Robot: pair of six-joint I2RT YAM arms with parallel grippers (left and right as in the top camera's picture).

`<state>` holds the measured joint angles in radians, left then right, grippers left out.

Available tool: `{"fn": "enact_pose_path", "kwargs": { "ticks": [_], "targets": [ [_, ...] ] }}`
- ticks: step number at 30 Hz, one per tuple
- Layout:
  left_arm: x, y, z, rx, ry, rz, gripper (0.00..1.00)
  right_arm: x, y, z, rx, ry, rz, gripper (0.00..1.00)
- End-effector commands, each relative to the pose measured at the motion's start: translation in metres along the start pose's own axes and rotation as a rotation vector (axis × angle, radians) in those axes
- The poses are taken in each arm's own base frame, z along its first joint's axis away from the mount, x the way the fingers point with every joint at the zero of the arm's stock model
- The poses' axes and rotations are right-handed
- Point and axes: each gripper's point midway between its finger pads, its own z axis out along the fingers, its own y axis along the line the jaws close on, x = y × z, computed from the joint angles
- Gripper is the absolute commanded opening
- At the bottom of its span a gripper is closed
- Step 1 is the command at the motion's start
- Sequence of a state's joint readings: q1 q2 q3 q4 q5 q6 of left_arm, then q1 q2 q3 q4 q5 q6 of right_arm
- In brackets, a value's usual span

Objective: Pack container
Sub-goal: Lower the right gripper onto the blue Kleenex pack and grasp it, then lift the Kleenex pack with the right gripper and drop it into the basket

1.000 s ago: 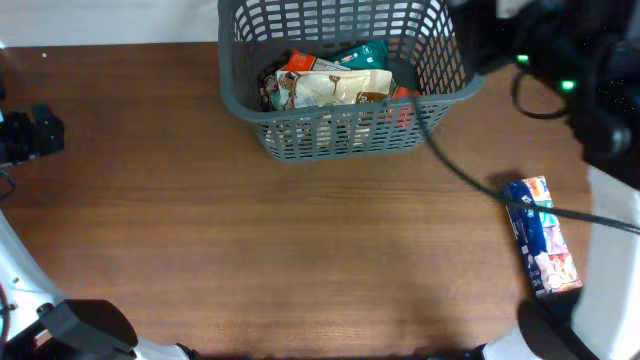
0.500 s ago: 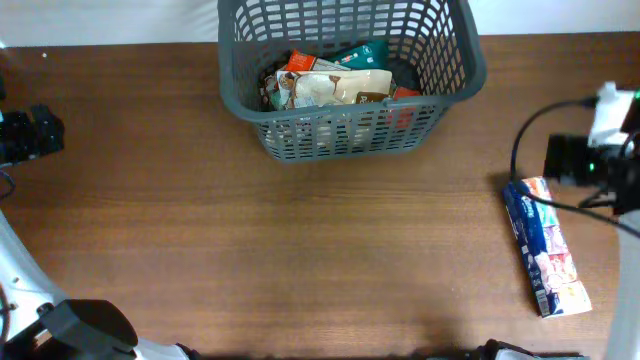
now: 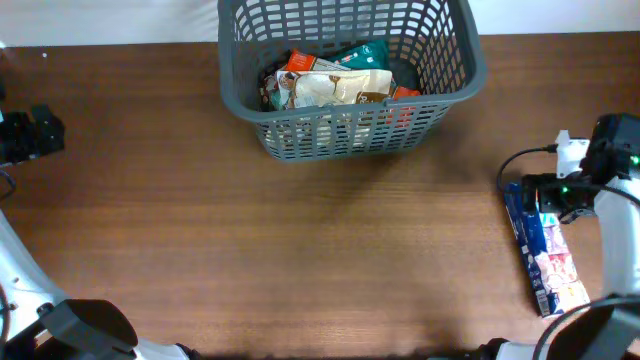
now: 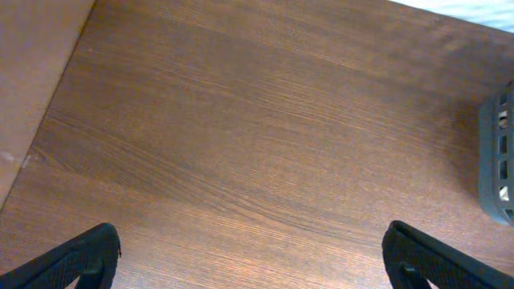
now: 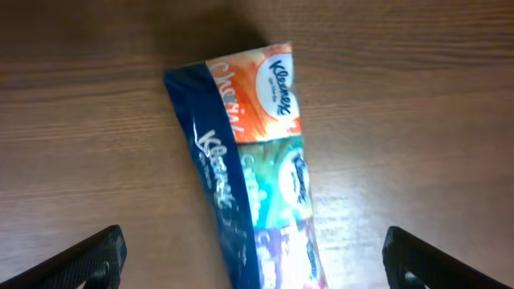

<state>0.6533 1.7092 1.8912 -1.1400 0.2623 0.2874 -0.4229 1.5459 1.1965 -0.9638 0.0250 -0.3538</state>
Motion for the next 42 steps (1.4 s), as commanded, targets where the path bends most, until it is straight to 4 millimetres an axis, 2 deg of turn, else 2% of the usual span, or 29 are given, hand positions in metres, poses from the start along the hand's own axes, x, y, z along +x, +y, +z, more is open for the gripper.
{"fn": "enact_pose_path", "kwargs": {
  "ticks": [1,6,9,15,18,20,23,24,27,29,31,34,38,40,42],
  "targets": [
    [0.0,-0.001,0.0,0.01,-0.002,-0.012,0.99,0.002,0.003,0.022,-0.033,0.05,-0.032,1.0],
    [0.0,-0.001,0.0,0.009,-0.002,-0.012,0.99,0.009,0.01,0.05,-0.085,0.126,-0.029,0.99],
    [0.0,-0.001,0.0,0.01,-0.002,-0.012,0.99,0.014,0.014,0.065,-0.11,0.166,-0.028,0.87],
    [0.0,-0.001,0.0,0.01,-0.002,-0.012,0.99,0.025,0.019,0.087,-0.139,0.24,-0.028,0.8],
    [0.0,-0.001,0.0,0.01,-0.002,-0.012,0.99,0.024,0.018,0.094,-0.139,0.241,-0.028,0.53],
    [0.0,-0.001,0.0,0.01,-0.002,-0.012,0.99,0.023,0.018,0.095,-0.137,0.238,-0.019,0.31],
    [0.0,-0.001,0.0,0.01,-0.002,-0.012,0.99,0.022,0.017,0.094,-0.131,0.238,0.025,0.08],
    [0.0,-0.001,0.0,0.01,-0.002,-0.012,0.99,0.02,0.017,0.094,-0.128,0.236,0.041,0.04],
    [0.0,-0.001,0.0,0.01,-0.002,-0.012,0.99,0.009,0.013,0.084,-0.12,0.22,0.09,0.04],
    [0.0,-0.001,0.0,0.01,-0.002,-0.012,0.99,-0.007,0.014,0.069,-0.152,0.191,0.108,0.04],
    [0.0,-0.001,0.0,0.009,-0.002,-0.012,0.99,-0.03,0.018,0.045,-0.212,0.14,0.115,0.04],
    [0.0,-0.001,0.0,0.009,-0.002,-0.012,0.99,-0.074,0.025,-0.011,-0.316,0.024,0.119,0.04],
    [0.0,-0.001,0.0,0.01,-0.002,-0.012,0.99,-0.129,0.033,-0.112,-0.444,-0.194,0.168,0.04],
    [0.0,-0.001,0.0,0.01,-0.002,-0.012,0.99,-0.153,0.043,-0.175,-0.54,-0.351,0.164,0.04],
    [0.0,-0.001,0.0,0.009,-0.002,-0.012,0.99,-0.17,0.059,-0.244,-0.637,-0.537,0.083,0.04]
  ]
}}
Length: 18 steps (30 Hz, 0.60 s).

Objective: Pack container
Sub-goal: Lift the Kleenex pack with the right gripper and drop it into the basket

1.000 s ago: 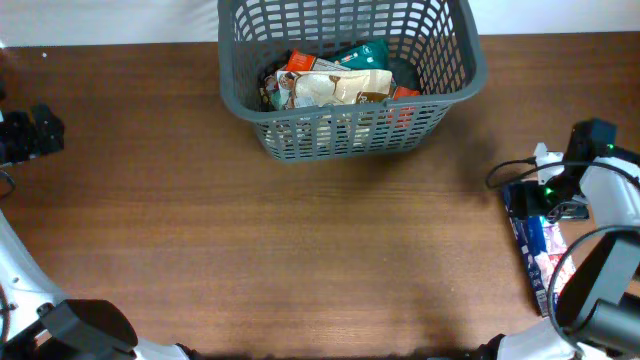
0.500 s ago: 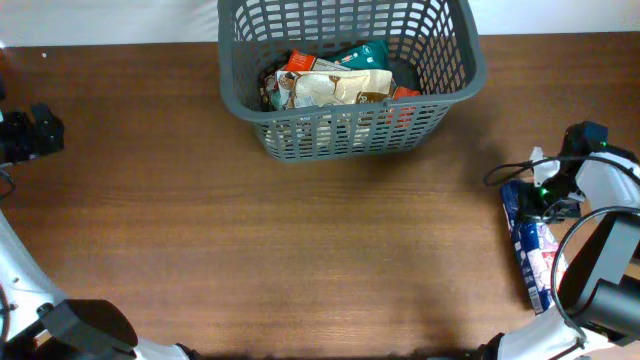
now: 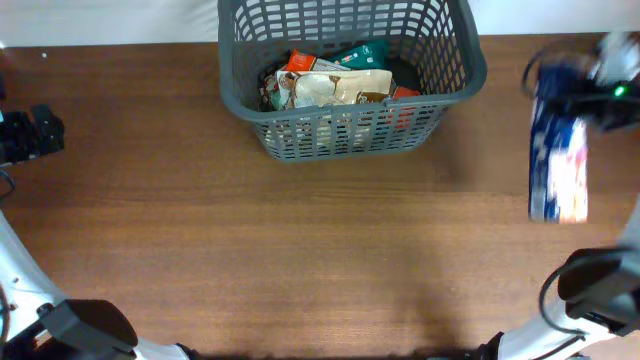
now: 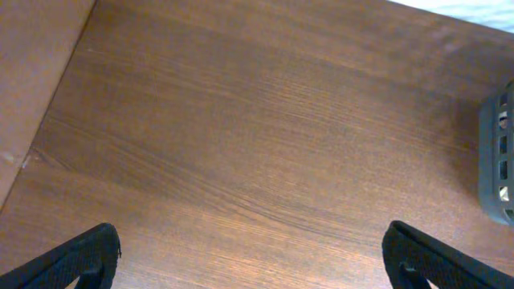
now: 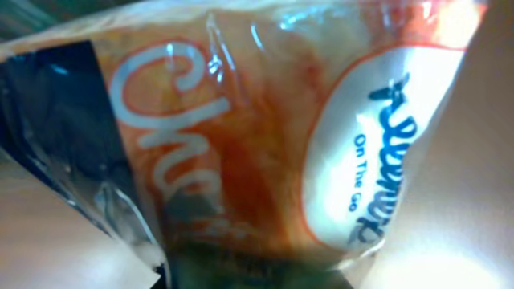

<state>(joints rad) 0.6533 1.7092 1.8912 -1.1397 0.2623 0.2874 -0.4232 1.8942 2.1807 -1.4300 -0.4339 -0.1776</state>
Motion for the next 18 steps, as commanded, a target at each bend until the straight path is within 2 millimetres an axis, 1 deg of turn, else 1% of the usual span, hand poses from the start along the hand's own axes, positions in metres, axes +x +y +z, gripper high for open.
{"fn": "enact_pose_path", "kwargs": {
  "ticks": [1,3,5,6,7,9,11,13,15,17,18],
  "targets": [
    [0.001,-0.001,0.0,0.009,-0.001,-0.012,0.99,-0.048,0.094,-0.092,-0.303,-0.292,-0.121,0.04],
    [0.001,-0.001,0.0,0.01,-0.001,-0.012,0.99,-0.061,0.133,-0.136,-0.338,-0.426,-0.256,0.04],
    [0.001,-0.001,0.0,0.009,-0.001,-0.012,0.99,-0.065,0.168,-0.168,-0.353,-0.532,-0.379,0.04],
    [0.001,-0.001,0.0,0.01,-0.001,-0.012,0.99,-0.065,0.186,-0.181,-0.367,-0.576,-0.442,0.04],
    [0.001,-0.001,0.0,0.009,-0.001,-0.012,0.99,-0.062,0.207,-0.193,-0.386,-0.624,-0.529,0.04],
    [0.001,-0.001,0.0,0.01,-0.001,-0.012,0.99,-0.052,0.247,-0.209,-0.424,-0.691,-0.709,0.04],
    [0.001,-0.001,0.0,0.01,-0.001,-0.012,0.99,-0.04,0.279,-0.209,-0.454,-0.716,-0.856,0.04],
    [0.001,-0.001,0.0,0.01,-0.001,-0.012,0.99,-0.033,0.3,-0.198,-0.445,-0.708,-0.937,0.04],
    [0.001,-0.001,0.0,0.009,-0.001,-0.012,0.99,-0.029,0.317,-0.176,-0.414,-0.68,-1.014,0.04],
    [0.001,-0.001,0.0,0.01,-0.001,-0.012,0.99,-0.027,0.329,-0.147,-0.355,-0.642,-1.117,0.04],
    [0.001,-0.001,0.0,0.01,-0.001,-0.012,0.99,-0.026,0.334,-0.129,-0.325,-0.618,-1.185,0.04]
  ]
}}
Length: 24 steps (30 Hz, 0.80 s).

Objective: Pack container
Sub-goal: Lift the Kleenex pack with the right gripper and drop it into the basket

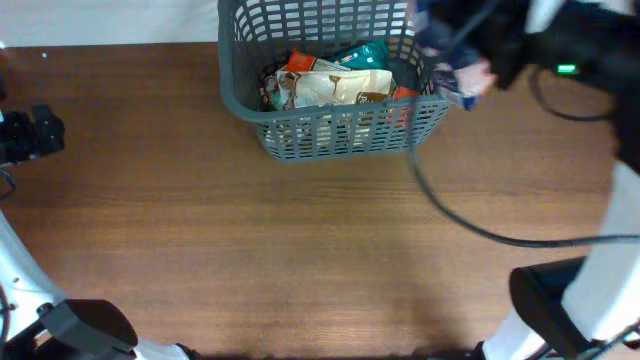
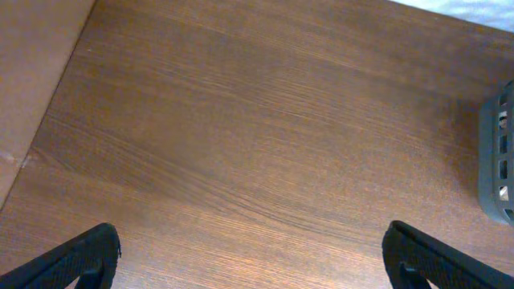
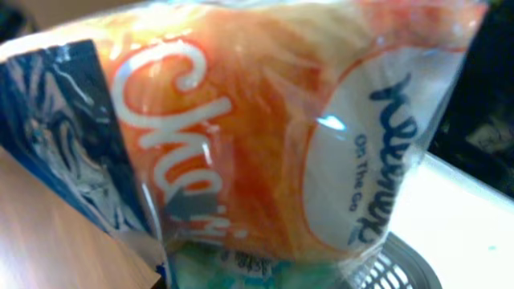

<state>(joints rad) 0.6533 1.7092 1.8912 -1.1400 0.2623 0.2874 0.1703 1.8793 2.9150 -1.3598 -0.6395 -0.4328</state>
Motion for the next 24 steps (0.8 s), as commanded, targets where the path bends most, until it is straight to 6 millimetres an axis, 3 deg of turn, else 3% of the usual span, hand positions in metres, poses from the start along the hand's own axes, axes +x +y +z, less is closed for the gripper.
{"fn": "enact_pose_path", "kwargs": {
  "ticks": [1,6,11,17,18,20,24],
  "targets": [
    [0.0,-0.001,0.0,0.01,-0.002,-0.012,0.99,0.039,-0.007,0.056,0.011,0.151,-0.236,0.04],
    [0.0,-0.001,0.0,0.01,-0.002,-0.012,0.99,0.076,0.005,0.125,-0.116,0.202,-0.337,0.04],
    [0.0,-0.001,0.0,0.01,-0.002,-0.012,0.99,0.124,-0.005,0.186,-0.176,0.246,-0.439,0.04],
    [0.0,-0.001,0.0,0.01,-0.002,-0.012,0.99,0.152,-0.018,0.222,-0.175,0.247,-0.458,0.07],
    [0.0,-0.001,0.0,0.01,-0.002,-0.012,0.99,0.156,-0.018,0.226,-0.179,0.252,-0.454,0.11],
    [0.0,-0.001,0.0,0.01,-0.002,-0.012,0.99,0.166,-0.02,0.235,-0.18,0.265,-0.408,0.31],
    [0.0,-0.001,0.0,0.01,-0.002,-0.012,0.99,0.188,-0.02,0.248,-0.189,0.301,-0.315,0.29]
  ]
}}
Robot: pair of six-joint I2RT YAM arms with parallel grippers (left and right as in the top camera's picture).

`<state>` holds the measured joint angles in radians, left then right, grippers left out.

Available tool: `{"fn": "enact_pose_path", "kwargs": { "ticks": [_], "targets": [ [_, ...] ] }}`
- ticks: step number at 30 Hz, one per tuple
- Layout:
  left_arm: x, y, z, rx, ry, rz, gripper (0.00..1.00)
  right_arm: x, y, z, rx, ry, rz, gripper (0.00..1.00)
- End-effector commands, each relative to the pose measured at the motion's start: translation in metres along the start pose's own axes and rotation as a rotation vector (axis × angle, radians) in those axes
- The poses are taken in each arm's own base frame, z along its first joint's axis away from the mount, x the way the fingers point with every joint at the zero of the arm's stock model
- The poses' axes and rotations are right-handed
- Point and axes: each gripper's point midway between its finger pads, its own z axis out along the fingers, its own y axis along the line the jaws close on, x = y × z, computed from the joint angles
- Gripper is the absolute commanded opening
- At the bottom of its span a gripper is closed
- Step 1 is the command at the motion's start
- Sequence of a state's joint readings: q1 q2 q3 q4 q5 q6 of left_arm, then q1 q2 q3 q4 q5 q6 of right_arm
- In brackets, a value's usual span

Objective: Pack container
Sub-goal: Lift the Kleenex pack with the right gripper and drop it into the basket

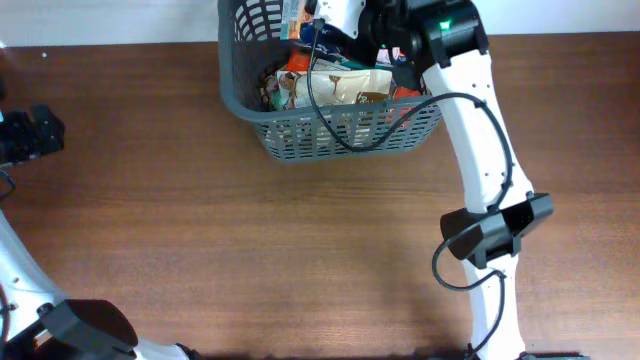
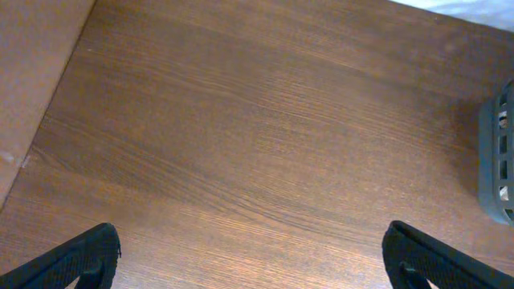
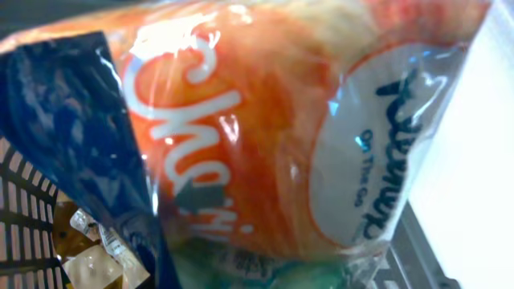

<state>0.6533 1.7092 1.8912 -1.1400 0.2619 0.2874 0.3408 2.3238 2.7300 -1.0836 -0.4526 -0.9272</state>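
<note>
The grey plastic basket (image 1: 455,85) stands at the table's far middle and holds several snack packets (image 1: 335,85). My right gripper (image 1: 338,20) is over the basket's back left part, shut on the Kleenex tissue pack (image 1: 296,14). That orange, white and blue pack (image 3: 265,136) fills the right wrist view and hides the fingers; basket mesh (image 3: 24,201) and packets (image 3: 84,261) show below it. My left gripper (image 1: 35,133) rests at the far left edge, its jaws (image 2: 253,245) wide open over bare wood.
The basket's corner (image 2: 499,160) shows at the right edge of the left wrist view. The right arm's links (image 1: 480,150) and cable span the table from the basket to the front right. A pale wall strip lies behind the basket.
My right gripper has moved left with the tissue pack, from over the basket's right rim to over its back left part. The left arm has not moved.
The tissue pack lay on the table at the right with my right gripper open above it. Then the gripper held it lifted at the right side, then over the basket's right rim, and now over the basket's interior. The left gripper stayed open at the left.
</note>
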Motion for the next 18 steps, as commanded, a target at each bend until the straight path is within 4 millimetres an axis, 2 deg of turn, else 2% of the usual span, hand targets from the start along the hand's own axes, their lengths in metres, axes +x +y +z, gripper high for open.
{"fn": "enact_pose_path", "kwargs": {
  "ticks": [1,4,6,8,11,13,16,18],
  "targets": [
    [0.0,-0.001,0.0,0.01,-0.002,-0.012,0.99,0.011,0.0,0.014,-0.011,0.009,0.071,0.29],
    [0.0,-0.001,0.0,0.01,-0.002,-0.012,0.99,0.015,-0.008,0.016,0.031,0.031,0.146,0.31],
    [0.0,-0.001,0.0,0.01,-0.002,-0.012,0.99,0.011,-0.018,0.011,0.075,0.025,0.198,0.39],
    [0.0,-0.001,0.0,0.01,-0.002,-0.012,0.99,0.001,-0.029,-0.002,0.132,0.008,0.281,0.51],
    [0.001,-0.001,0.0,0.01,-0.002,-0.012,0.99,-0.023,-0.04,-0.032,0.186,-0.049,0.365,0.61],
    [0.001,-0.001,0.0,0.01,-0.001,-0.012,0.99,-0.041,-0.046,-0.06,0.234,-0.081,0.389,0.64],
    [0.0,-0.001,0.0,0.01,-0.002,-0.012,0.99,-0.059,-0.046,-0.092,0.263,-0.113,0.373,0.71],
    [0.0,-0.001,0.0,0.01,-0.002,-0.012,0.99,-0.072,-0.042,-0.118,0.278,-0.135,0.377,0.72]
  ]
}}
